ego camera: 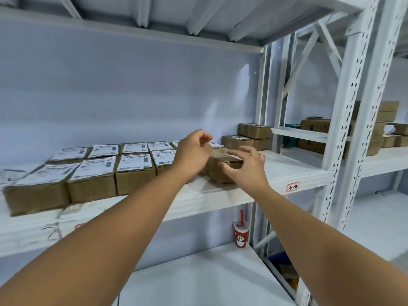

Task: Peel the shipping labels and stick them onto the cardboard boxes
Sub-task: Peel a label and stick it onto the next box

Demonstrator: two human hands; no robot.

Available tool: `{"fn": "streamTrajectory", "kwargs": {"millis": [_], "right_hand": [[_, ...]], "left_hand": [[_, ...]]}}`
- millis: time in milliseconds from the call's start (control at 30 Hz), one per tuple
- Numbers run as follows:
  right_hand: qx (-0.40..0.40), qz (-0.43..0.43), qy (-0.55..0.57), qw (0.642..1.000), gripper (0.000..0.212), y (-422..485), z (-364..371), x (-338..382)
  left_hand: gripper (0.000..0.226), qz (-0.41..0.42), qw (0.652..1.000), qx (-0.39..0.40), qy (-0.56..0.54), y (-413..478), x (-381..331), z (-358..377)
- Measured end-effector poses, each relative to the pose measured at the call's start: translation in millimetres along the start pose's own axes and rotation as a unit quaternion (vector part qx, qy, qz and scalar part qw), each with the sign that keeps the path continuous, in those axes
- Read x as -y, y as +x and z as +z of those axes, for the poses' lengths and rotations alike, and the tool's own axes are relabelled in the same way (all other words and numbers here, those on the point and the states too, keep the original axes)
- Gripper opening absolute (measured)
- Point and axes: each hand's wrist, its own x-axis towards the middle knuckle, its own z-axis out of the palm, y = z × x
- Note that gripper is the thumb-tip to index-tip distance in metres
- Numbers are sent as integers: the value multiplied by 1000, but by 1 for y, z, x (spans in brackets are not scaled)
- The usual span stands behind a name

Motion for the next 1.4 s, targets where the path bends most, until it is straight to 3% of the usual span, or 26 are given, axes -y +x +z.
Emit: {"fn": "streamTrajectory", "kwargs": {"millis": [100,200,333,467,600,800,1067,1267,1400], "right_hand": [[43,2,-5,999,45,-8,10,8],[69,-1,3,998,46,-14,21,21],[68,-12,-26,997,41,-16,32,32],[92,-7,-13,996,37,-16,36,34],[92,-16,-4,996,51,-14,35,33],[77,-32,-4,997,47,-8,44,28],[82,-25,-2,996,52,-10,53,24],[-62,-5,-71,996,52,-23,60,40],[-141,-71,-39,987,52,-29,69,76]], "left_hand": [[28,60,994,29,90,-10,8,-28],[29,118,964,89,221,-22,23,-45],[34,129,912,101,376,-36,39,-61],[48,82,871,115,471,-45,58,-72],[56,46,862,105,493,-52,75,-76],[54,87,862,48,497,-61,91,-75],[54,88,878,35,468,-63,95,-75],[56,83,871,40,482,-65,94,-75],[55,118,886,20,449,-69,93,-81]]}}
